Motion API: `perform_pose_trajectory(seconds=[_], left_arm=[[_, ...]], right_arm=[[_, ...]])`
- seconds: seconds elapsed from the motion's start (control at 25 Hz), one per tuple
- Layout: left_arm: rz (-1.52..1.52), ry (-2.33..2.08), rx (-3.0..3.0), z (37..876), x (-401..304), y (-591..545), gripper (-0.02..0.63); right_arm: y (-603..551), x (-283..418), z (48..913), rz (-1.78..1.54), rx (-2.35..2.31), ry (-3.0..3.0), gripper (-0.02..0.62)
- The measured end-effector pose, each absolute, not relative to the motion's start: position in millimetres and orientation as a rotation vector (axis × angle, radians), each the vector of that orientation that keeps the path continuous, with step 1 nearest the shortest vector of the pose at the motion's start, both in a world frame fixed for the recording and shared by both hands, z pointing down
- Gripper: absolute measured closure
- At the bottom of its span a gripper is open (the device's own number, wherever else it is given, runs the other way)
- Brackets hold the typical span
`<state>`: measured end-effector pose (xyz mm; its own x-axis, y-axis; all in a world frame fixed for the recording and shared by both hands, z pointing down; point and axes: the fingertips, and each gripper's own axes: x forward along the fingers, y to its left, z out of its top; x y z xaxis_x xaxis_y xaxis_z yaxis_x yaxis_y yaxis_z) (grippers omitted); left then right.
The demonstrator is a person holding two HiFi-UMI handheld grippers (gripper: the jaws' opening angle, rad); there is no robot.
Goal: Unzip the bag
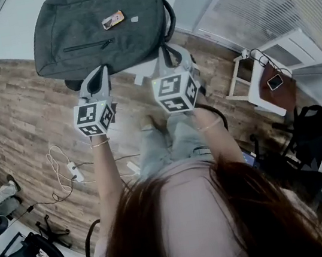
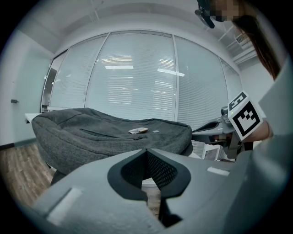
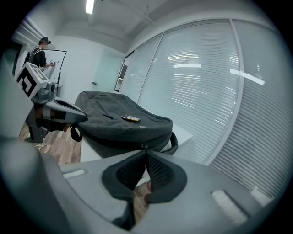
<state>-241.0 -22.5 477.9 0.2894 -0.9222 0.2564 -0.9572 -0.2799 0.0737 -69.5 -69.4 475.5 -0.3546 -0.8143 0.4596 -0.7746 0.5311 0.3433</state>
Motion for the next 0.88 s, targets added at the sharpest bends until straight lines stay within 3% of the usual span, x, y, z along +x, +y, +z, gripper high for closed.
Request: perform_pose_trajectory(seconds=[0.88], left_arm=[[0.265,-1.706,2.377,480.6,-239.3,-21.3,0.598]], right_arm=[[-99.8,-55.1,471.6,-0.151,1.128,-2.152,0.578]])
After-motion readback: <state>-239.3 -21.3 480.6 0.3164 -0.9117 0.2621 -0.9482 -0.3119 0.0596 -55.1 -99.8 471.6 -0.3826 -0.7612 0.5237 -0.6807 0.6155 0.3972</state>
